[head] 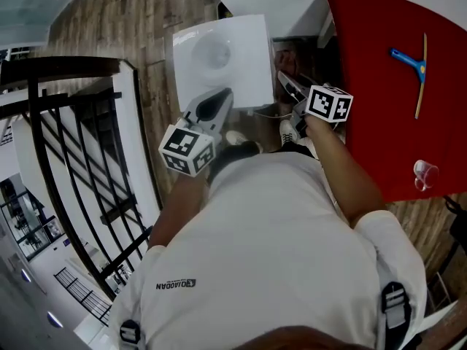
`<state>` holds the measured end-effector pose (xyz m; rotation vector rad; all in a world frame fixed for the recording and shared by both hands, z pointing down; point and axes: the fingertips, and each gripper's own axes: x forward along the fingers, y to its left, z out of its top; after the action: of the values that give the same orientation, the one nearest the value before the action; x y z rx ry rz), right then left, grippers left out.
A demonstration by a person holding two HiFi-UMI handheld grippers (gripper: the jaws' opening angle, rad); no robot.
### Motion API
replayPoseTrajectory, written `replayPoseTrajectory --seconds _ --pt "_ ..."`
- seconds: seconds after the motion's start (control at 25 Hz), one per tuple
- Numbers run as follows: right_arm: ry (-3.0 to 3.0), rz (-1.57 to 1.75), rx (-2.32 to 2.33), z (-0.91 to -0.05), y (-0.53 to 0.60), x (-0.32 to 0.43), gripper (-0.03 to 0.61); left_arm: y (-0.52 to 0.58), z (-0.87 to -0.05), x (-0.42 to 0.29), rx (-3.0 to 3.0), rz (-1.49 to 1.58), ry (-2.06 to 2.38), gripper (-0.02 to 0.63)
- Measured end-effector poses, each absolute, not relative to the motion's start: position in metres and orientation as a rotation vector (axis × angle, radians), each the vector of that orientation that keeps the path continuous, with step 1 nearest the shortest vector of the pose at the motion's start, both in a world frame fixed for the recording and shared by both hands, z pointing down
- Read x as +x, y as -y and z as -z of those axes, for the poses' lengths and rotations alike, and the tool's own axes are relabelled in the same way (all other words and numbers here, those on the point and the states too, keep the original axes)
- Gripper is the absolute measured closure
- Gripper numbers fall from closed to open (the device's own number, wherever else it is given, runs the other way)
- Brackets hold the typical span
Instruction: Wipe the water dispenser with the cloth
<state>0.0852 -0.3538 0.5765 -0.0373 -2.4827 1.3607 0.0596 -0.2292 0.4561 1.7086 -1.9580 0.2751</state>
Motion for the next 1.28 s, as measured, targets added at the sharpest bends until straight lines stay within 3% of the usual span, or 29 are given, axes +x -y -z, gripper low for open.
replayPoseTrajectory --seconds 0.52,0.8,1.28 --pt "2.535 -1.281 -0.049 -0.580 0.343 0.073 0.492 0.226 -0.457 0.069 1.721 -0.281 1.959 0.617" --pt "2.471 -1.438 0.034 -0.606 0.353 0.081 0.492 0.225 -0.460 0.068 1.707 -0.274 1.952 0.617" --pt "2.396 -1.391 0.121 -0.673 0.352 0.073 0.492 0.211 -0.469 0.071 1.659 -0.250 1.938 0.617"
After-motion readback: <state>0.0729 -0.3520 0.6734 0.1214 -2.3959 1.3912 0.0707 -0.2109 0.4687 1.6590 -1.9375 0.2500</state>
